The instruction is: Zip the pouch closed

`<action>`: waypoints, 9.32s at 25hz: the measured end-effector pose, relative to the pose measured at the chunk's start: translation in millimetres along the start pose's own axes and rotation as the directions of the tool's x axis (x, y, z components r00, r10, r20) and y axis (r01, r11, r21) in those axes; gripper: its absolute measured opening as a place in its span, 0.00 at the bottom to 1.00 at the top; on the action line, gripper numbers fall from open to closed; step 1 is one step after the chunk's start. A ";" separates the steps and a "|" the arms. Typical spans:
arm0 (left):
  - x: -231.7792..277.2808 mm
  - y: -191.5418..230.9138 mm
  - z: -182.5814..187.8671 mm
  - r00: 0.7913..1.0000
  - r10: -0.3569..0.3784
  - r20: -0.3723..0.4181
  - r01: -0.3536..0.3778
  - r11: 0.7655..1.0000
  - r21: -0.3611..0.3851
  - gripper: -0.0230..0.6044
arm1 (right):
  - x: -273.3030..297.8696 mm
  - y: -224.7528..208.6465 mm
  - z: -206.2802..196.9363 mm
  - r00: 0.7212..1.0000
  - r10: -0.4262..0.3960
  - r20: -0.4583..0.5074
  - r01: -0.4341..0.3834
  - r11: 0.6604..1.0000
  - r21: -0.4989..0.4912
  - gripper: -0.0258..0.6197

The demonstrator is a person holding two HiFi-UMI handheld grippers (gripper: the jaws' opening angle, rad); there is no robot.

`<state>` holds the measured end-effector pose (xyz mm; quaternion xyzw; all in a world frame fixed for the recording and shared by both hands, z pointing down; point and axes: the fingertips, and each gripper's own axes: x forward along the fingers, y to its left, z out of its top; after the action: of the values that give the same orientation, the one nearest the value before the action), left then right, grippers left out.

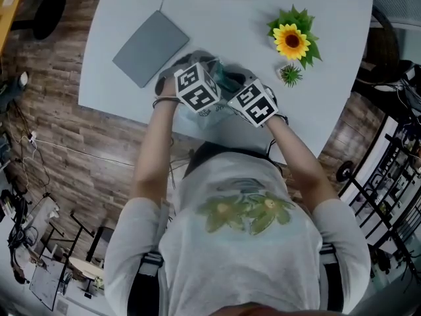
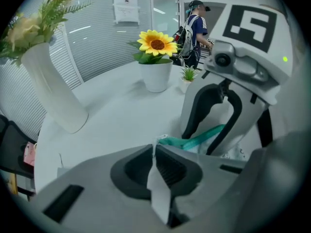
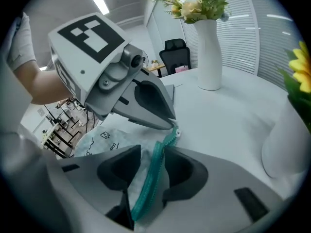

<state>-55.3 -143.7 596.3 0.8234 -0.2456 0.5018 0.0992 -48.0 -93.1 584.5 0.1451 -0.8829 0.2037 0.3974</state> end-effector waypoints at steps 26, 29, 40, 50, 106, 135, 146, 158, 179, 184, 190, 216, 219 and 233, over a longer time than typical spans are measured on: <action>3.5 -30.8 15.7 0.998 -0.060 0.023 0.041 0.872 0.488 0.07 | -17.3 -79.7 -1.8 0.988 -0.157 -0.008 0.152 0.942 0.301 0.20; 1.3 -29.6 15.8 0.998 -0.060 0.030 0.039 0.880 0.474 0.07 | -19.9 -77.3 -13.5 0.987 -0.150 -0.060 0.161 0.945 0.284 0.20; 6.6 -30.6 15.0 0.998 -0.063 0.024 0.044 0.882 0.470 0.07 | -19.9 -50.3 -21.7 0.991 -0.087 -0.097 0.072 0.986 -0.153 0.20; 5.6 -37.2 13.9 0.993 -0.117 0.018 0.095 0.874 0.476 0.07 | -10.6 -40.0 -27.1 0.981 -0.154 -0.119 0.076 0.868 -0.491 0.20; 22.0 -43.6 6.3 0.993 -0.122 0.006 0.120 0.971 -0.207 0.07 | -25.4 -27.7 -45.7 0.958 -0.254 -0.132 0.185 0.902 -0.390 0.07; 24.7 -43.2 5.4 0.996 -0.088 0.019 0.090 0.970 -0.224 0.07 | -30.4 -16.9 -58.7 0.946 -0.269 -0.181 0.168 0.885 -0.433 0.07; 25.7 -42.1 6.2 0.997 -0.077 0.020 0.079 0.971 -0.226 0.07 | -31.6 -14.6 -59.2 0.948 -0.263 -0.178 0.164 0.886 -0.434 0.07; 27.9 -41.9 6.7 0.997 -0.066 0.029 0.071 0.969 -0.237 0.07 | -31.9 -8.9 -67.9 0.948 -0.250 -0.199 0.146 0.892 -0.428 0.07; 23.8 -41.0 6.4 0.999 -0.042 0.001 0.041 0.966 -0.256 0.07 | -37.4 0.2 -68.9 0.945 -0.254 -0.204 0.153 0.898 -0.412 0.07; 23.0 -40.9 6.3 1.000 -0.028 0.004 0.028 0.965 -0.260 0.07 | -39.1 1.1 -68.0 0.944 -0.269 -0.189 0.175 0.898 -0.404 0.07; 23.6 -41.1 5.5 1.000 -0.009 0.007 0.010 0.968 -0.253 0.07 | -39.3 4.6 -70.5 0.942 -0.273 -0.194 0.182 0.904 -0.388 0.07; 23.3 -40.3 6.3 0.999 0.028 0.019 -0.022 0.967 -0.255 0.07 | -47.0 14.5 -81.3 0.952 -0.240 -0.190 0.155 0.914 -0.376 0.07; 23.2 -40.4 5.6 0.999 0.034 0.017 -0.028 0.964 -0.265 0.07 | -48.2 16.1 -85.0 0.957 -0.226 -0.181 0.148 0.918 -0.367 0.07; 23.2 -39.6 5.8 0.999 0.045 0.018 -0.038 0.963 -0.266 0.07 | -50.3 19.5 -94.9 0.962 -0.198 -0.190 0.126 0.933 -0.336 0.07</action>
<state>-22.1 -119.1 617.1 0.8033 -0.3291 0.4564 0.1953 37.1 -26.3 598.5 0.1276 -0.8395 0.0384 0.5267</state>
